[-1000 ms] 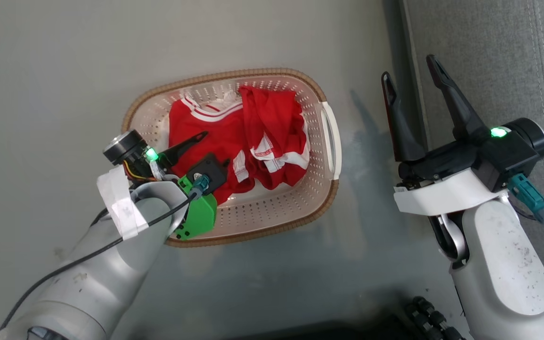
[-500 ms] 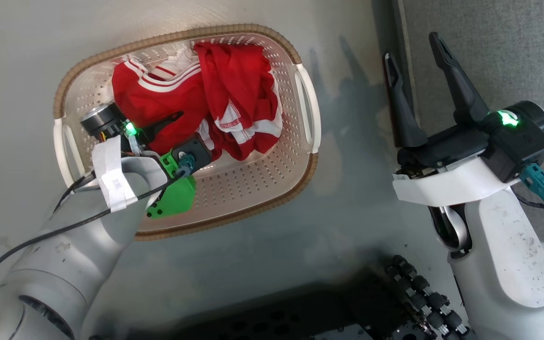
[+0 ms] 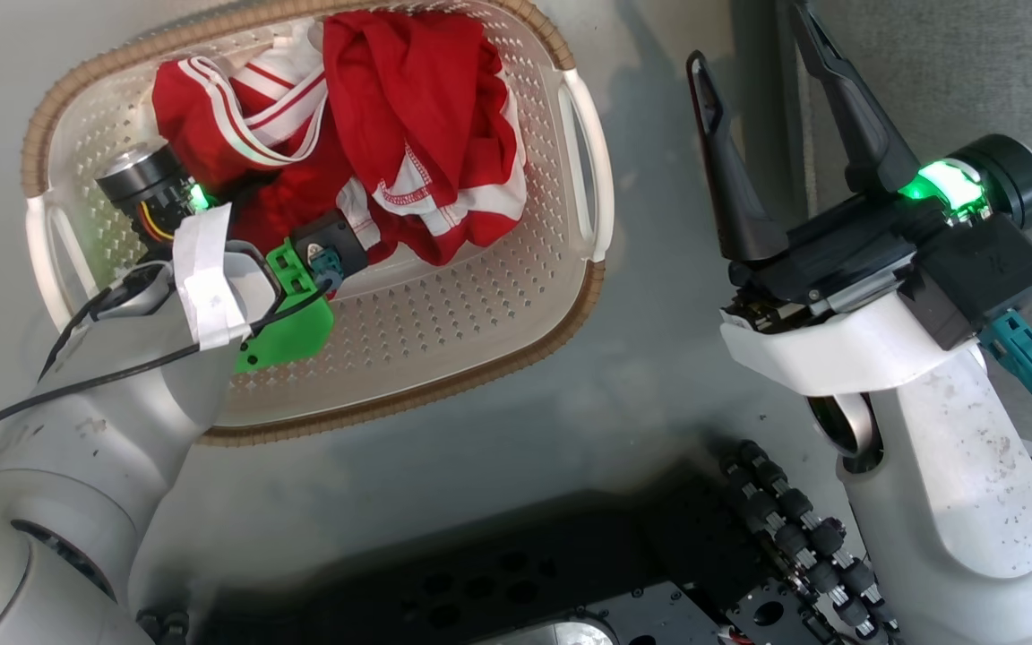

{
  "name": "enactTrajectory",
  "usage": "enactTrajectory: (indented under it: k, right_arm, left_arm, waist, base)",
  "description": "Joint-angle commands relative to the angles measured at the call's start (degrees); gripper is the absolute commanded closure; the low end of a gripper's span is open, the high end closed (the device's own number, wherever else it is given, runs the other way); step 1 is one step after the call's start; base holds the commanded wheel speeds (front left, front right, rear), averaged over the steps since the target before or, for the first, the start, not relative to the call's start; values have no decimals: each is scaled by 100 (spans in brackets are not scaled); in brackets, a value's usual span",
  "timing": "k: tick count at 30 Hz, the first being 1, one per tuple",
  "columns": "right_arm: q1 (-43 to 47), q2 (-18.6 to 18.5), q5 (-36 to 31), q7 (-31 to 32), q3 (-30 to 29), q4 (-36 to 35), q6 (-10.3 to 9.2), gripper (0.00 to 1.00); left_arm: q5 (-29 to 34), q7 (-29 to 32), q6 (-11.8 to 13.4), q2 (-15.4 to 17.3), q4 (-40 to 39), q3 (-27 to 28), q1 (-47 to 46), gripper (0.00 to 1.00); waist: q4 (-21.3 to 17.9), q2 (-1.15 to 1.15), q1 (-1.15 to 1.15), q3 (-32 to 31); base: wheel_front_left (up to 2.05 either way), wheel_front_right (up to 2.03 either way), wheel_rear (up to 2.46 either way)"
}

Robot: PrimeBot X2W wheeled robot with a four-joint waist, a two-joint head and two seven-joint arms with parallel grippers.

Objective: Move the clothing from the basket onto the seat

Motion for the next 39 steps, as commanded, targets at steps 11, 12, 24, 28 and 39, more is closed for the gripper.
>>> enactTrajectory:
  k: [11,12,24,28,39]
  right_arm:
    - [-241,-15,-178,-27,153,-297,-4,0]
    - [-253,-14,-193,-27,165,-304,-4,0]
    - [-216,-16,-107,-27,257,-185,-4,0]
    - [-105,-16,-22,-27,211,-143,-4,0]
    - [388,-16,144,-27,61,76,-4,0]
  left_arm:
    - [-78,37,-58,-19,88,-196,-182,100]
    - [-73,8,-67,-25,90,-216,-188,100]
    - [-382,-332,102,-193,63,-87,-72,100]
    - [-624,-434,212,-243,-95,99,179,100]
    - [-1563,-465,619,44,-2021,1282,1452,100]
  waist:
    - [123,40,0,359]
    - [129,40,0,360]
    - [207,40,0,-34]
    - [218,40,0,-384]
    - [356,40,0,-1685]
  base:
    - [0,0,0]
    - [0,0,0]
    - [0,0,0]
    - [0,0,0]
    - [0,0,0]
